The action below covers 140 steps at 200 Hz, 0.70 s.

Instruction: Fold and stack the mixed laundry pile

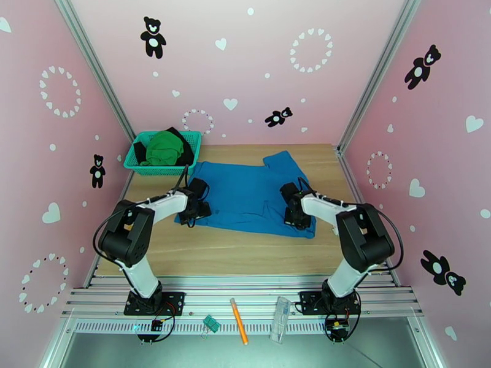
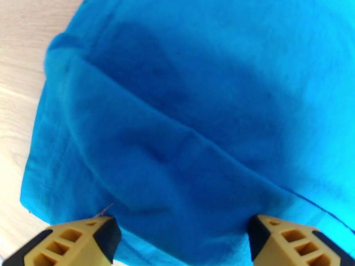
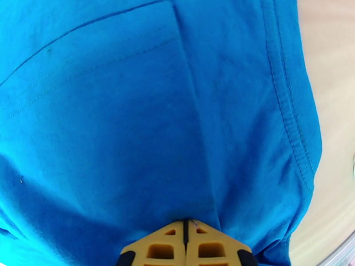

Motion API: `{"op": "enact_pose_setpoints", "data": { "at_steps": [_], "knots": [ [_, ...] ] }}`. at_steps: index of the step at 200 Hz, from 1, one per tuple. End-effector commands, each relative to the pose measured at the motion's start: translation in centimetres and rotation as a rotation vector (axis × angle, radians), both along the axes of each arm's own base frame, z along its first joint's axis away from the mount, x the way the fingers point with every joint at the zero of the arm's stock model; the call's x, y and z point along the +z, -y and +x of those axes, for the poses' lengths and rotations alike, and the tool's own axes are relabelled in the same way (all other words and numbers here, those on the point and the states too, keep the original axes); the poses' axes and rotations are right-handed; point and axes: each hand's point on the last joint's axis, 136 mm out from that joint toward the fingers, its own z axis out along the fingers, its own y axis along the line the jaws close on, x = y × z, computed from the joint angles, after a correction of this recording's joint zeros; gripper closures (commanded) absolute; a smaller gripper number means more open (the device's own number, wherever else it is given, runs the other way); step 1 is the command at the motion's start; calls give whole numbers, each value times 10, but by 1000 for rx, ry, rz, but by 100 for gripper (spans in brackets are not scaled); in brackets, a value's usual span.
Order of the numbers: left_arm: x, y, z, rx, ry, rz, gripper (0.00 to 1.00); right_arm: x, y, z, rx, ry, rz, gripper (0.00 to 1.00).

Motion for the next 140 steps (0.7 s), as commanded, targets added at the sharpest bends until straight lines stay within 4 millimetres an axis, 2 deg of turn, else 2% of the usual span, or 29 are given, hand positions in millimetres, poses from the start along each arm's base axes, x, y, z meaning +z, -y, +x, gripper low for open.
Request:
{"op": "enact_pose_setpoints", "data": {
  "at_steps": [1, 33, 92, 140],
  "knots": [
    [-79, -16, -121, 45, -414, 8, 16, -8, 17, -42, -51, -103, -51, 96],
    [-81, -16, -145, 41, -420, 32, 15, -7, 24, -58, -77, -96, -55, 94],
    [-82, -15, -187, 41, -421, 86, 15, -6, 31, -74, -103, -108, -68, 94],
    [-72, -24, -213, 57, -410, 133, 15, -6, 29, -67, -82, -98, -61, 94]
  ]
}}
